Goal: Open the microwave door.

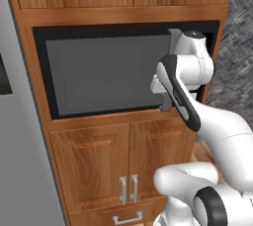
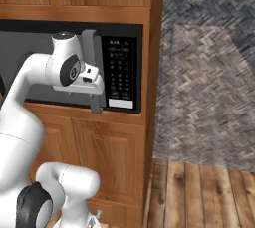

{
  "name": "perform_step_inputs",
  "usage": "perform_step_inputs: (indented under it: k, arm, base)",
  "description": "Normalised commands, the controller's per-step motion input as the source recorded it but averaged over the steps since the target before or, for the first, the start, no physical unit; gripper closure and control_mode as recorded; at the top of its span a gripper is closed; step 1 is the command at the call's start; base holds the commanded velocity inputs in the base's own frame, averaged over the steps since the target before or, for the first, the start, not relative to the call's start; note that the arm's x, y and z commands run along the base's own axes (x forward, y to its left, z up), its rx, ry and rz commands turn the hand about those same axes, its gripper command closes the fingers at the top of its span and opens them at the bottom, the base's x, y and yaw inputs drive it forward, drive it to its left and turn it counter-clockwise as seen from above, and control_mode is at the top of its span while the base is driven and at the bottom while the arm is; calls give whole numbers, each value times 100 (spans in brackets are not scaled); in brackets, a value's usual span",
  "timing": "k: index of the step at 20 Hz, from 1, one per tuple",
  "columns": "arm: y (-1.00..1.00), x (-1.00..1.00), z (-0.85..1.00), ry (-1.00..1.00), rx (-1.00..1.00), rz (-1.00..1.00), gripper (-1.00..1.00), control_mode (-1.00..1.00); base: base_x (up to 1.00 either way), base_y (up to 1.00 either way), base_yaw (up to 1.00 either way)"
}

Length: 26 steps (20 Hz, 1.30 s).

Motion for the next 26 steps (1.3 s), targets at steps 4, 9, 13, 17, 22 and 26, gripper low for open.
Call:
perform_step_inputs:
  k: [4,9,13,17,22,26]
  arm:
    - [0,0,0,0,0,0,-100,100]
    - [0,0,0,0,0,0,-100,100]
    - [0,0,0,0,0,0,-100,100]
    - [0,0,0,0,0,0,-100,100]
    - [-4,-24,1,-8,0,0,-100,-100]
    - [0,-18,9,-15,0,0,-100,-100]
  base:
    - [-40,-7,0]
    - [-37,-9,0]
    - [-27,-9,0]
    - [-25,-10,0]
    - [-6,-3,0]
    - [0,0,0]
